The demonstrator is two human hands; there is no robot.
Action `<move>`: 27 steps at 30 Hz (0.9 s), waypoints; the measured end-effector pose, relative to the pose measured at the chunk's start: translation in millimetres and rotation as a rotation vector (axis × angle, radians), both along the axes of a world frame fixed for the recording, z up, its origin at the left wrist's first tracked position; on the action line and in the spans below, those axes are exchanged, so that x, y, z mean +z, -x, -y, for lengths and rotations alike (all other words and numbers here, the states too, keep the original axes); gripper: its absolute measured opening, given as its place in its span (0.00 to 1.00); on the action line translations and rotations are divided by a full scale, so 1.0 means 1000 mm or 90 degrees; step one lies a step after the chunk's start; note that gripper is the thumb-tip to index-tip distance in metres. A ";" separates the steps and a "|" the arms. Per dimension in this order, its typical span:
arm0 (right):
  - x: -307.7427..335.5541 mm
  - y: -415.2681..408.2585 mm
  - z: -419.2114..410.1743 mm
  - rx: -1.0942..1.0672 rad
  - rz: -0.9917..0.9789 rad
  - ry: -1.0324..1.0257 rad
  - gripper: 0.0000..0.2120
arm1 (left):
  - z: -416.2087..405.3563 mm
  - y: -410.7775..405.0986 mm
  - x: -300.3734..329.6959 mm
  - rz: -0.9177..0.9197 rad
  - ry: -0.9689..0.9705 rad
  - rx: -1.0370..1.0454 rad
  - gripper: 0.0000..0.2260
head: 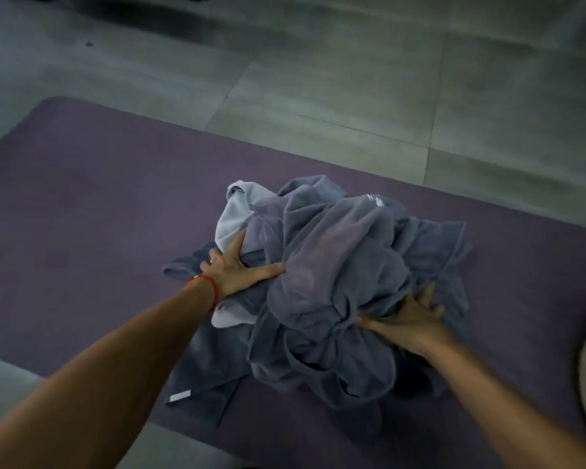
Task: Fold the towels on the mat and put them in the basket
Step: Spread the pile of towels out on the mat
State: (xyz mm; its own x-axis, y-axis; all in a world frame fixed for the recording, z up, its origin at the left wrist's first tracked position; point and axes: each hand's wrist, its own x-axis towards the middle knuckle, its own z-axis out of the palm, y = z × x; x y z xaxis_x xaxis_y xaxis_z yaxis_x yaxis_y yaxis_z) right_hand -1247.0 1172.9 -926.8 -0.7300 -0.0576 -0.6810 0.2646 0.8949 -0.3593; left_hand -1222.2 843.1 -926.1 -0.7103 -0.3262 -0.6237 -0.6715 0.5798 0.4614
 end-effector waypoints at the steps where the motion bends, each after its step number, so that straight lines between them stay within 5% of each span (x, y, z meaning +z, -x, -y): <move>1: -0.003 -0.004 0.005 -0.010 -0.006 0.071 0.71 | -0.001 -0.001 -0.005 -0.018 -0.026 0.005 0.54; 5: 0.007 -0.011 0.040 -0.056 -0.063 0.385 0.67 | -0.008 -0.013 0.001 -0.187 -0.212 0.024 0.42; 8: 0.023 -0.014 0.059 0.001 -0.073 0.455 0.61 | -0.002 -0.034 0.022 -0.268 -0.254 -0.002 0.39; 20: 0.072 0.004 0.272 0.270 -0.154 0.647 0.60 | 0.161 -0.104 0.136 -0.428 -0.060 0.080 0.39; 24: 0.073 0.041 0.356 0.304 -0.207 0.657 0.60 | 0.238 -0.078 0.135 -0.419 0.017 0.116 0.38; 27: 0.049 0.064 0.392 0.274 -0.229 0.471 0.50 | 0.272 -0.058 0.113 -0.367 0.114 0.213 0.32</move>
